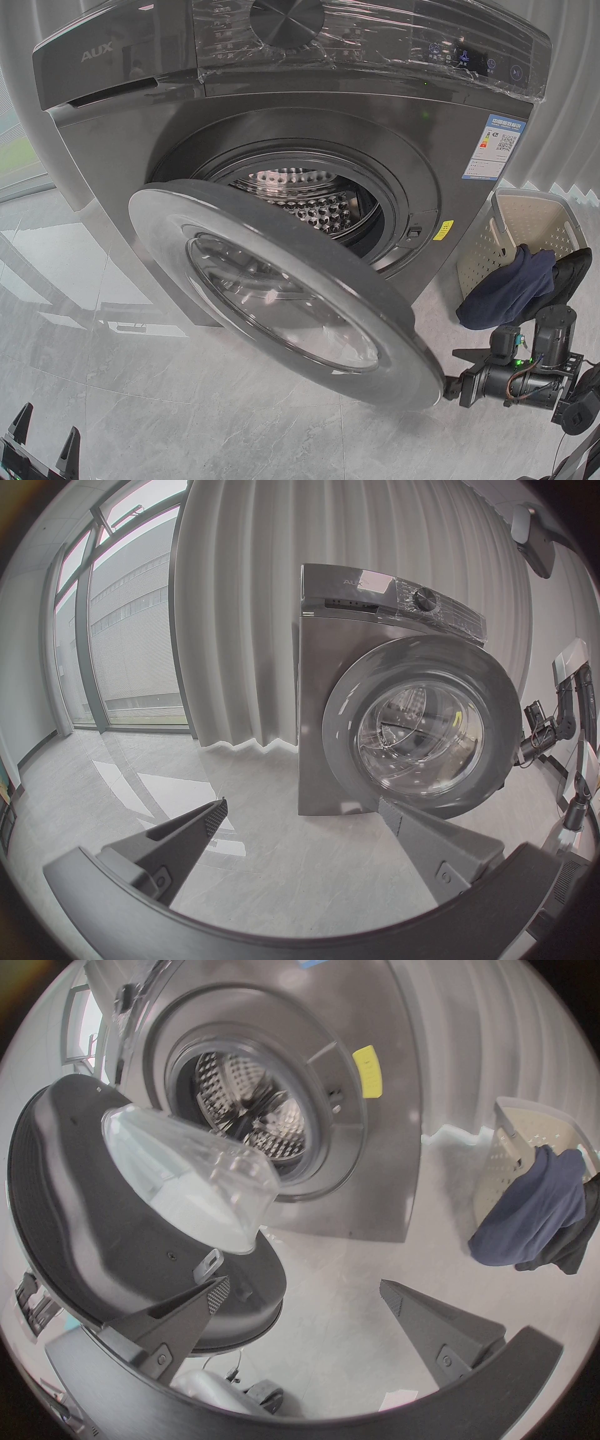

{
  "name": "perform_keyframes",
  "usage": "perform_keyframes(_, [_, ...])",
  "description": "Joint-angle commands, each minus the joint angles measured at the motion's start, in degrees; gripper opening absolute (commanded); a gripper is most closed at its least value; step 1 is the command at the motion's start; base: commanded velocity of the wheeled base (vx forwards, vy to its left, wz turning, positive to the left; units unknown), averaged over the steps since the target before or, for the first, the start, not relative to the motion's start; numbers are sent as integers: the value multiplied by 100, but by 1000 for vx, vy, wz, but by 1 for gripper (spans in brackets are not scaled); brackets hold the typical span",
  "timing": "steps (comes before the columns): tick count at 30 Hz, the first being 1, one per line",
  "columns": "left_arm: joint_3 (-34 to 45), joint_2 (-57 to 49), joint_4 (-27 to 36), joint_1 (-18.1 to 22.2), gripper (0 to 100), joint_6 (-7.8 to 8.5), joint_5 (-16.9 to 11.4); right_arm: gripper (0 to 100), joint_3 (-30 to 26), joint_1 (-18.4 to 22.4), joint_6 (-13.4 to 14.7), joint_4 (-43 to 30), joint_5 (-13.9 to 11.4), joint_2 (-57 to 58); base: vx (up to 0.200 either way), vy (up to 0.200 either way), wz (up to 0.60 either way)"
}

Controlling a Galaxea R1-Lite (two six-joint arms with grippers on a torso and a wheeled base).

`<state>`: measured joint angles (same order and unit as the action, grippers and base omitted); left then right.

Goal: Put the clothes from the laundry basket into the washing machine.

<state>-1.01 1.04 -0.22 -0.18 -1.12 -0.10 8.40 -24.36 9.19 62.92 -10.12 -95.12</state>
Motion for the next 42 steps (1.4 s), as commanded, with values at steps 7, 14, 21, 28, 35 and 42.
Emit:
perform_keyframes(7, [101, -95, 4, 1, 100, -2, 1, 100, 65, -324, 65, 1, 45, 152, -86, 0, 0])
perform_keyframes(14, [101, -95, -4, 1, 100, -2, 1, 100, 355, -386, 285, 19, 493, -129, -86, 0, 0])
perform_keyframes(21, [101, -95, 4, 1, 100, -2, 1, 100, 259, -1159, 513, 10, 502, -94, 0, 0, 0])
perform_keyframes(28, [101, -95, -4, 1, 100, -2, 1, 100, 21, -1704, 522, 116, 484, -33, 0, 0, 0])
perform_keyframes(35, [101, -95, 4, 1, 100, -2, 1, 100, 663, -676, 566, 379, 950, -164, 0, 0, 0])
perform_keyframes(42, [101, -95, 4, 1, 100, -2, 1, 100, 1929, -403, 575, 388, 1188, -1245, 0, 0, 0])
